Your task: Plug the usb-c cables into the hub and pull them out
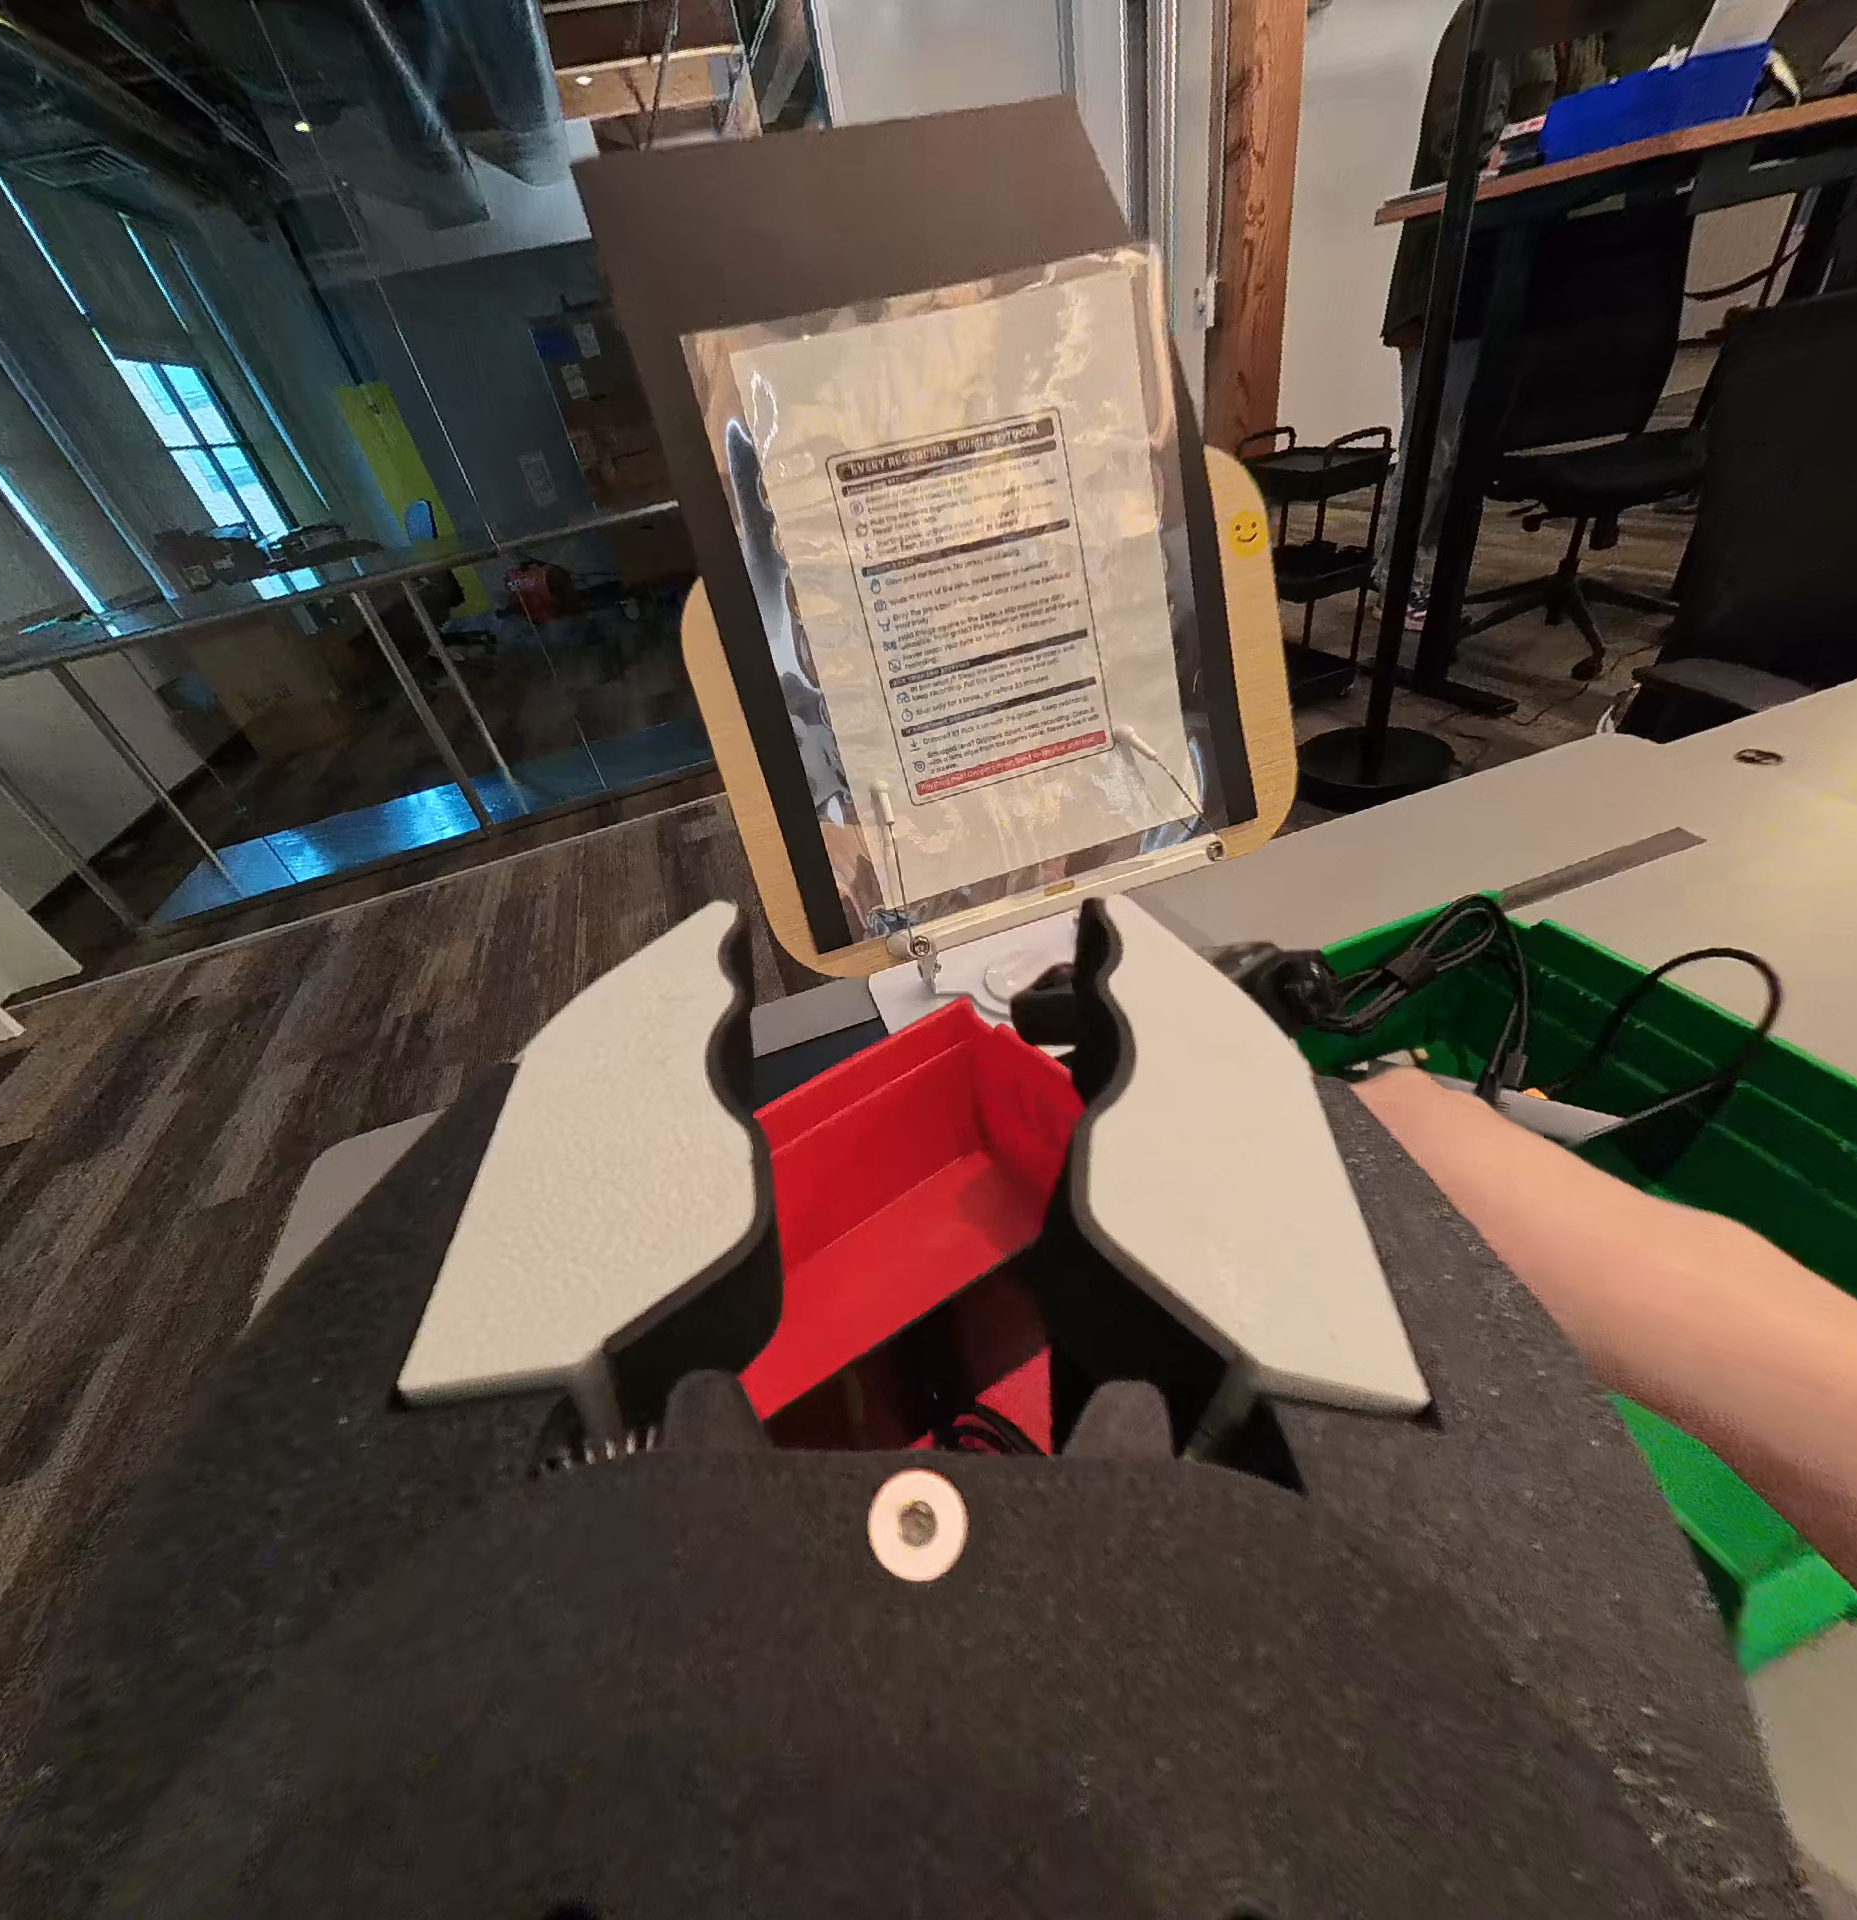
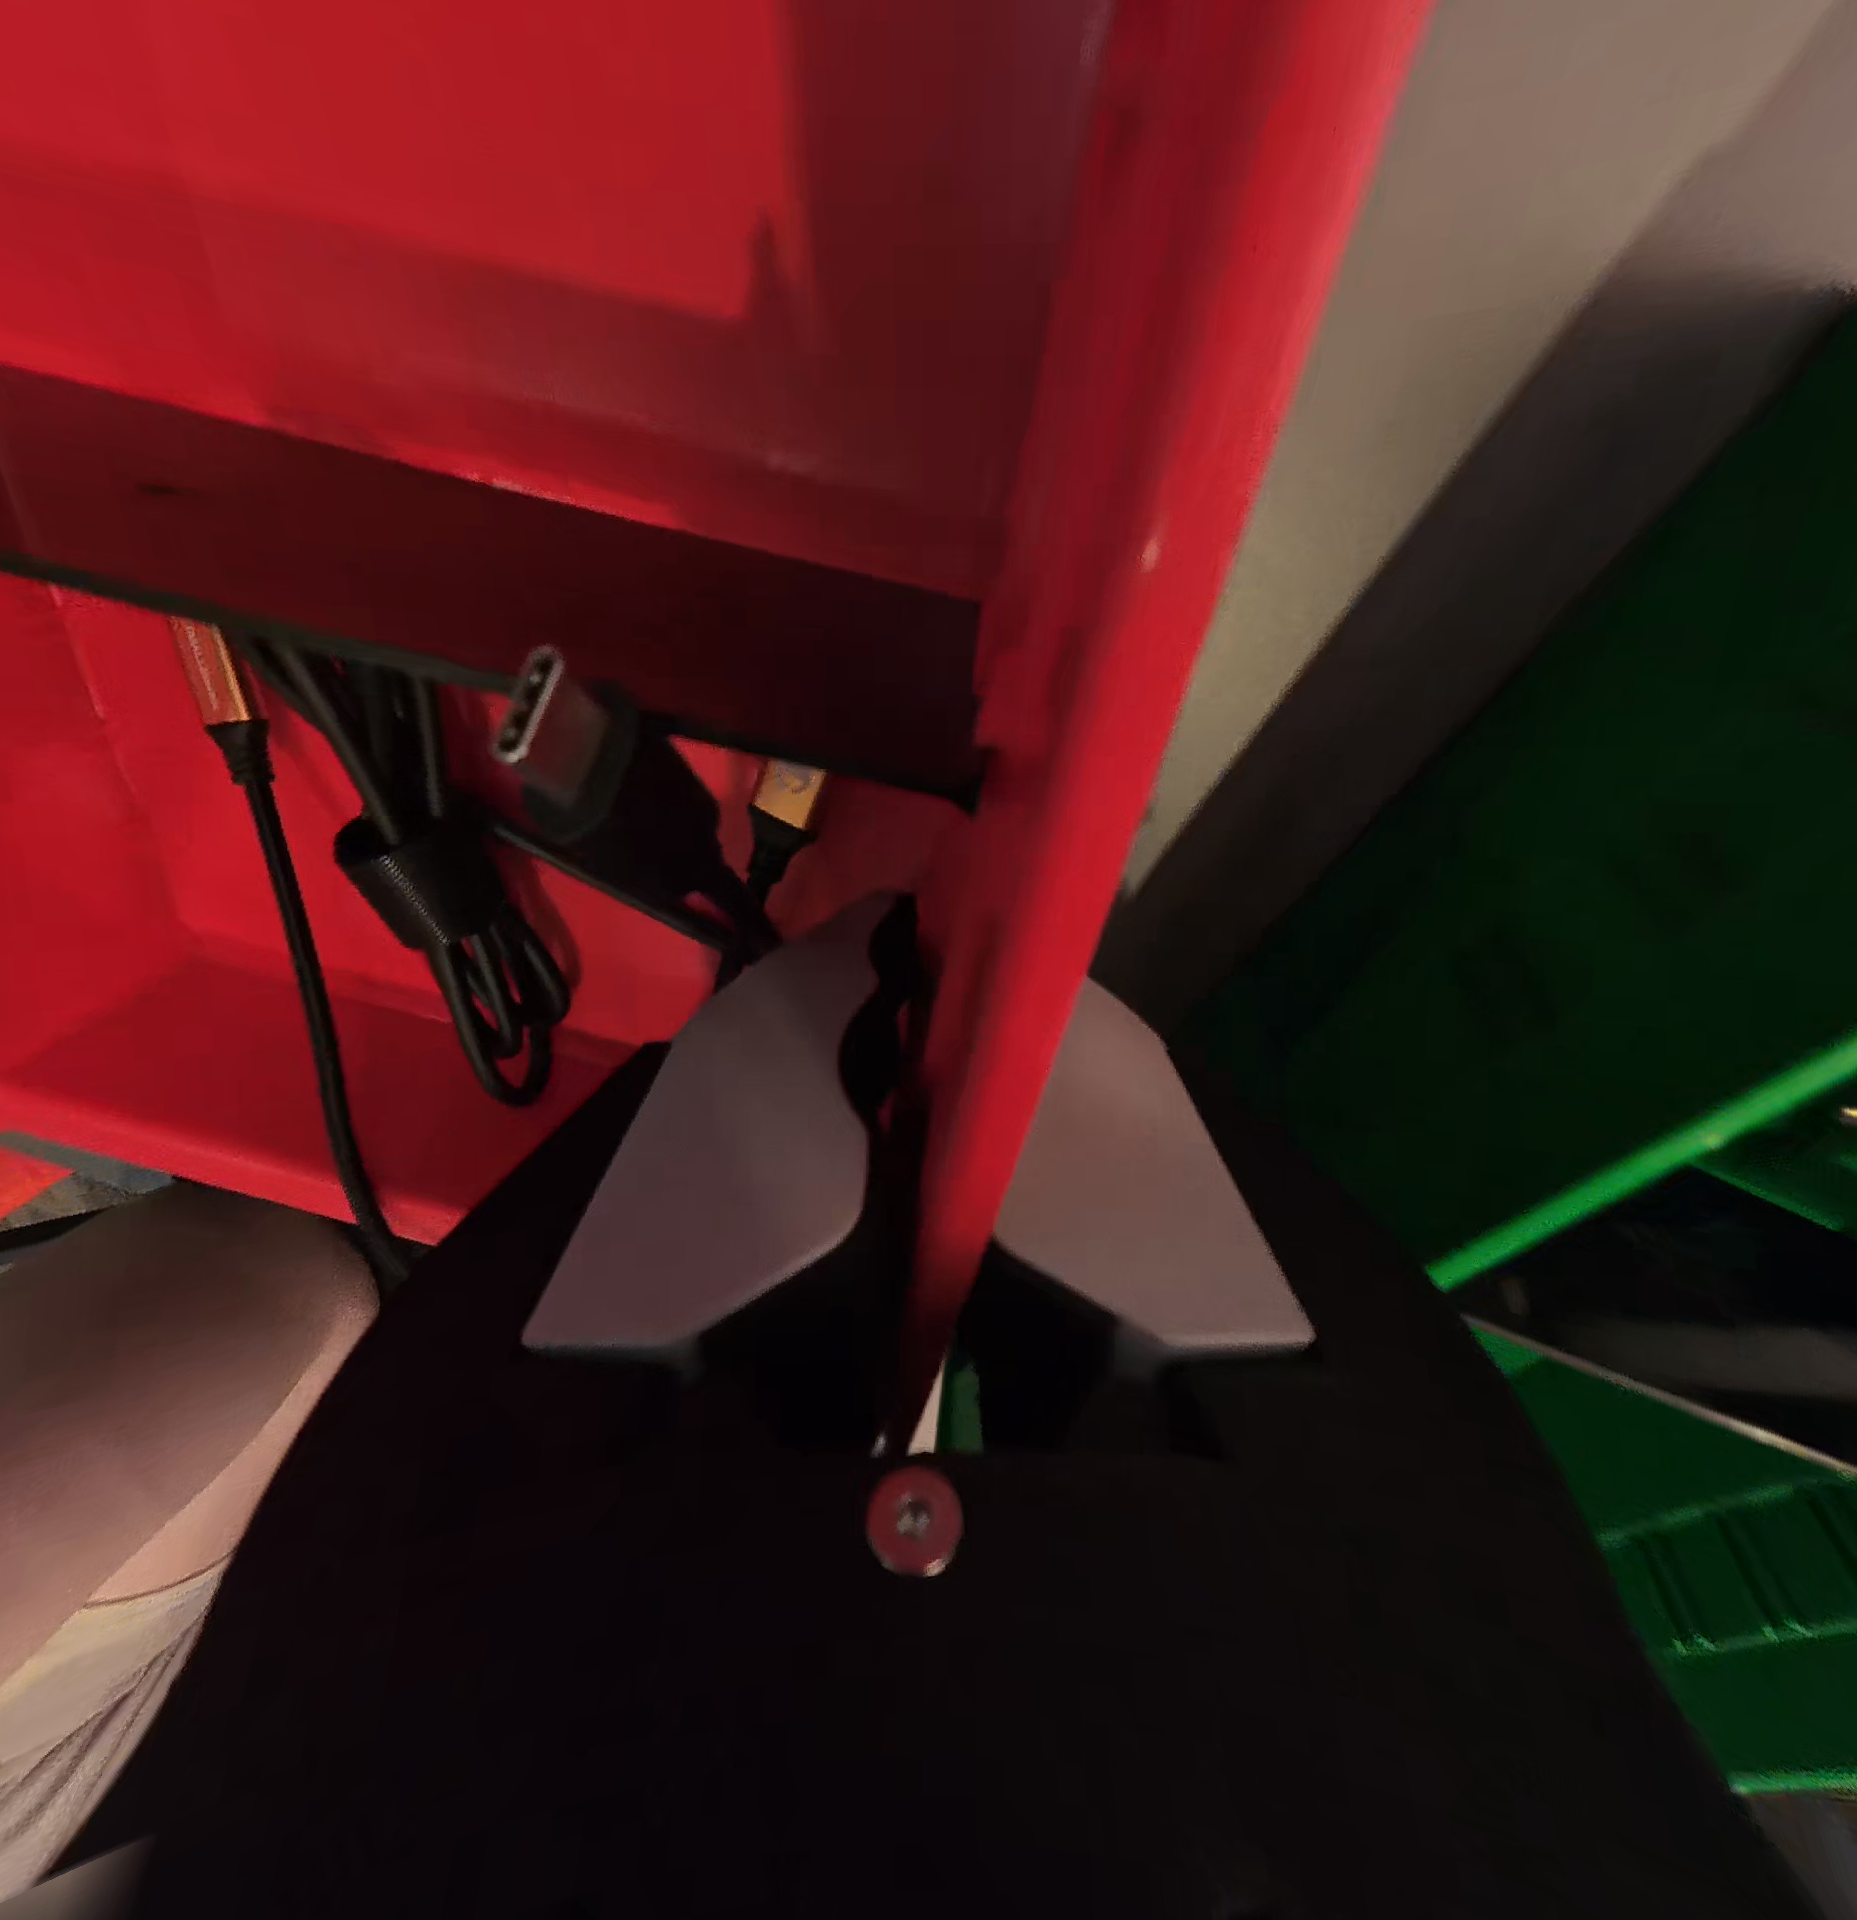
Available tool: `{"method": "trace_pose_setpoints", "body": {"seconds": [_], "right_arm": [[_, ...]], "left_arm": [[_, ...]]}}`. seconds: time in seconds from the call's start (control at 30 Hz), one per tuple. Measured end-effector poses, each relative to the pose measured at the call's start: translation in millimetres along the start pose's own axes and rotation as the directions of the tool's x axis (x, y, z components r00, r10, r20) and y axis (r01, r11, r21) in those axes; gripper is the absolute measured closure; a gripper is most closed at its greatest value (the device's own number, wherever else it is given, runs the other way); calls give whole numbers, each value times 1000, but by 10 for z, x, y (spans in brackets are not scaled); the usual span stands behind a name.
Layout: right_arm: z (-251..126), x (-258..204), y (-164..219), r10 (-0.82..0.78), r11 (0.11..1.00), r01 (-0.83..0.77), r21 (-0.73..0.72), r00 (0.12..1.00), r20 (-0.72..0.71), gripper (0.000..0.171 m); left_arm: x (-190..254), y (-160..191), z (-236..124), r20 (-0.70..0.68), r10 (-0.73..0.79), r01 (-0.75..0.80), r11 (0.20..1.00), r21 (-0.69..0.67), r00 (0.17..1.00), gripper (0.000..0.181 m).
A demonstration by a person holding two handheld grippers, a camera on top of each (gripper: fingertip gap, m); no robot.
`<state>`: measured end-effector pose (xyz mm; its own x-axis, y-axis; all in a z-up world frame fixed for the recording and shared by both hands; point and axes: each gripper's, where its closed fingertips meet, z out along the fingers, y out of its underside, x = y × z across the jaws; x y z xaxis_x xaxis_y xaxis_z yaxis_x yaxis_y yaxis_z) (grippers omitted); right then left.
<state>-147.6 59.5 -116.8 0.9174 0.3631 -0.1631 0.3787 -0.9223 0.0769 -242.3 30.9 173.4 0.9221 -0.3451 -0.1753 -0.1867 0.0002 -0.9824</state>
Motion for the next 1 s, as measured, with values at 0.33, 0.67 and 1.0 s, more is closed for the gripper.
{"method": "trace_pose_setpoints", "body": {"seconds": [0.33, 0.67, 1.0], "right_arm": [[-850, 166, 176, -63, 996, 59, 70, 996, 58, 165], [-2039, 1427, 1295, 37, 959, -71, 275, 991, 130, 166], [-1471, 3384, 2944, 445, 888, -447, 111, 895, 39, 165]], "left_arm": [[209, -763, -1258, -192, -134, 201, 899, 389, 972, 132], [169, -806, -1276, -328, -149, 285, 864, 415, 933, 132], [1454, 593, 425, -549, -206, 31, 950, -310, 810, 122]]}}
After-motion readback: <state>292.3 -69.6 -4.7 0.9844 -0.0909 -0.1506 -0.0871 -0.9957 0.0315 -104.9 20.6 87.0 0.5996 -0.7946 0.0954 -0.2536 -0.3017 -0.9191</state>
